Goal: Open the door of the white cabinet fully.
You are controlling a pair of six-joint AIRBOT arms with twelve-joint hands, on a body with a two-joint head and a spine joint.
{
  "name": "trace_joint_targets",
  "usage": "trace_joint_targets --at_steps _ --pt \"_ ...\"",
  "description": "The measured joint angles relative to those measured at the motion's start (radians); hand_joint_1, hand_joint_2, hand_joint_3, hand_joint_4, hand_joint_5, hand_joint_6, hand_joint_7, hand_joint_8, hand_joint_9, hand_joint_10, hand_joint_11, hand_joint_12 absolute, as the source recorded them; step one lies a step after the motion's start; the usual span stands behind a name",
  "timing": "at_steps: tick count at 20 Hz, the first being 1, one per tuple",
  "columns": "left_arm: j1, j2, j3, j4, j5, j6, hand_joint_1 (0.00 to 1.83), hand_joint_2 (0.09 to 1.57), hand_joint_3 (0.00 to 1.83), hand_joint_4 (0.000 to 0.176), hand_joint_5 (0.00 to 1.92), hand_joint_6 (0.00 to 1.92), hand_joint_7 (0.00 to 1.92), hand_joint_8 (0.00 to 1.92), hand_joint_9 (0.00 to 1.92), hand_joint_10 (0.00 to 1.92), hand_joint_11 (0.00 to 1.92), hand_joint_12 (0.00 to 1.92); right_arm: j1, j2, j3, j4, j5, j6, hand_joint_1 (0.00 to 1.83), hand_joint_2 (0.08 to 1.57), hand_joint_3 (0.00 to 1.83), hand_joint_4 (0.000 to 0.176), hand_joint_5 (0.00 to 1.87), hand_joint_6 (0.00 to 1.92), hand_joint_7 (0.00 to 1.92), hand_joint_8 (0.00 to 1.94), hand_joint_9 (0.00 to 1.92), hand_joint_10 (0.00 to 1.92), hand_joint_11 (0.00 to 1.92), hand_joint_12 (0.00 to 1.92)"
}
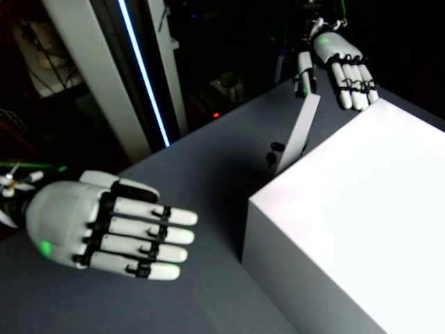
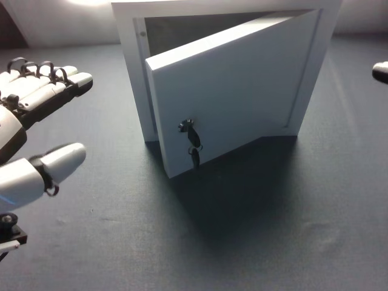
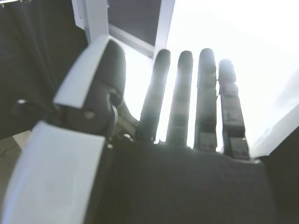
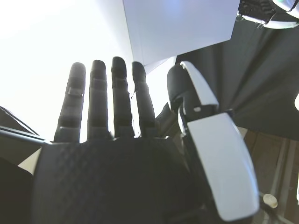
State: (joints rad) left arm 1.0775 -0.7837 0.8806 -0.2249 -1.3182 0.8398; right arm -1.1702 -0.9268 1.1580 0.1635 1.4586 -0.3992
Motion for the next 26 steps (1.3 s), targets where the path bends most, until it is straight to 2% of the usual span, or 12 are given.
trace_joint_targets --at_steps 1,3,4,7,10,12,15,19,21,25,26 --pt "-0.002 -0.005 0.004 -0.001 0.001 -0.002 0.00 1.45 0.00 0.000 0.17 0.00 0.16 0.00 0.14 0.00 0.00 0.44 0.000 0.000 0.000 -0.004 0.000 0.000 0.50 1.39 0.01 0.000 0.31 0.00 0.30 0.00 0.21 0.00 0.00 0.38" --pt "-0.003 -0.011 0.005 -0.002 0.011 -0.004 0.00 1.46 0.00 0.000 0.18 0.00 0.17 0.00 0.17 0.01 0.00 0.56 0.000 0.000 0.000 -0.011 -0.001 0.000 0.47 1.39 0.00 0.000 0.31 0.00 0.30 0.00 0.22 0.00 0.05 0.32" --pt "-0.010 -0.011 0.005 0.008 0.018 -0.008 0.00 1.45 0.00 0.000 0.14 0.00 0.14 0.00 0.13 0.00 0.00 0.48 0.000 0.000 0.000 -0.010 -0.003 0.000 0.48 1.39 0.00 0.000 0.32 0.00 0.30 0.00 0.22 0.00 0.09 0.24" --pt "-0.026 -0.019 0.006 0.031 0.022 -0.010 0.10 1.48 0.00 0.000 0.16 0.01 0.15 0.00 0.14 0.00 0.00 0.44 0.000 0.000 0.002 -0.012 -0.005 0.001 0.47 1.39 0.00 0.000 0.31 0.00 0.29 0.00 0.20 0.00 0.12 0.12" --pt "-0.029 -0.037 0.007 0.043 0.026 -0.016 0.07 1.48 0.00 0.000 0.16 0.00 0.16 0.00 0.14 0.00 0.00 0.29 0.000 0.000 0.002 -0.011 -0.010 0.001 0.51 1.40 0.00 0.000 0.31 0.00 0.28 0.00 0.18 0.00 0.11 0.08" --pt "-0.039 -0.043 0.009 0.054 0.026 -0.019 0.14 1.48 0.00 0.000 0.19 0.00 0.18 0.00 0.16 0.00 0.00 0.43 0.000 -0.001 0.002 -0.012 -0.012 0.001 0.48 1.39 0.00 0.000 0.32 0.00 0.28 0.00 0.19 0.00 0.12 0.07" --pt "-0.057 -0.063 0.021 0.063 0.026 -0.021 0.17 1.47 0.00 0.000 0.20 0.00 0.19 0.00 0.17 0.00 0.00 0.49 0.000 -0.004 0.006 -0.017 -0.016 0.001 0.47 1.38 0.00 0.000 0.31 0.00 0.28 0.00 0.19 0.00 0.13 0.07" --pt "-0.107 -0.094 0.047 0.087 0.057 -0.022 0.13 1.47 0.00 0.000 0.18 0.00 0.14 0.00 0.13 0.00 0.00 0.41 0.000 -0.005 0.008 -0.019 -0.021 0.001 0.48 1.39 0.00 0.000 0.31 0.00 0.28 0.00 0.18 0.00 0.11 0.05" --pt "-0.123 -0.106 0.052 0.088 0.068 -0.022 0.09 1.47 0.00 0.000 0.16 0.00 0.13 0.00 0.15 0.00 0.00 0.49 0.000 -0.005 0.011 -0.019 -0.021 0.002 0.47 1.38 0.00 0.000 0.30 0.00 0.27 0.00 0.19 0.00 0.13 0.06" --pt "-0.140 -0.122 0.063 0.100 0.087 -0.022 0.12 1.48 0.00 0.000 0.17 0.00 0.13 0.00 0.17 0.00 0.00 0.65 0.000 -0.011 0.014 -0.018 -0.021 0.003 0.49 1.38 0.00 0.000 0.30 0.00 0.28 0.00 0.20 0.00 0.14 0.06" --pt "-0.146 -0.125 0.066 0.105 0.088 -0.022 0.13 1.48 0.00 0.000 0.18 0.00 0.18 0.01 0.22 0.01 0.00 0.82 0.000 -0.012 0.014 -0.022 -0.022 0.003 0.49 1.38 0.00 0.000 0.30 0.00 0.28 0.00 0.21 0.01 0.16 0.06"
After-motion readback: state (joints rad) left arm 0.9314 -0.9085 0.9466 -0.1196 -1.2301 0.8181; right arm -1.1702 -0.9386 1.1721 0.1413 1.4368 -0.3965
